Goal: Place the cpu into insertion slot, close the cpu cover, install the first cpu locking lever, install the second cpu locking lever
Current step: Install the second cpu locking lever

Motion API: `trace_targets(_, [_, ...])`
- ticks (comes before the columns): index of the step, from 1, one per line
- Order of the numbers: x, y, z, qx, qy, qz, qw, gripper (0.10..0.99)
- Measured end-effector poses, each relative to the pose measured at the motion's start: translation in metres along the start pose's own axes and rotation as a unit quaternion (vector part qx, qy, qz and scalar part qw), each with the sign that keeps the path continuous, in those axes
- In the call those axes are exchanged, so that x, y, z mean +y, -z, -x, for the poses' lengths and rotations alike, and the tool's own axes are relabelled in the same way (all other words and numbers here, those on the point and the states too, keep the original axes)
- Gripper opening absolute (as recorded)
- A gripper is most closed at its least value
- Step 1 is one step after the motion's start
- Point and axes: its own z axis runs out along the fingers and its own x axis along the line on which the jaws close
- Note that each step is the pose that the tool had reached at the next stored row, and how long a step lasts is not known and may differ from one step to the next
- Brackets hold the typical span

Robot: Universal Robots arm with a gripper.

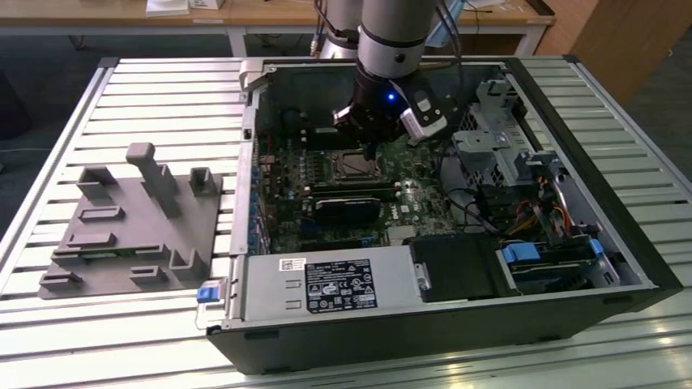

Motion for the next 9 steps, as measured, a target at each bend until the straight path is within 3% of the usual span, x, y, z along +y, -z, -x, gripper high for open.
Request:
trace_targets(4, [-0.0070, -0.0020, -0.0002, 0.0011, 0.000, 0.0003, 1.0000, 0.106])
trace_targets(9, [-0.0105, -0.0046, -0.0024, 0.0028, 0.000, 0.0004, 1.0000, 0.106])
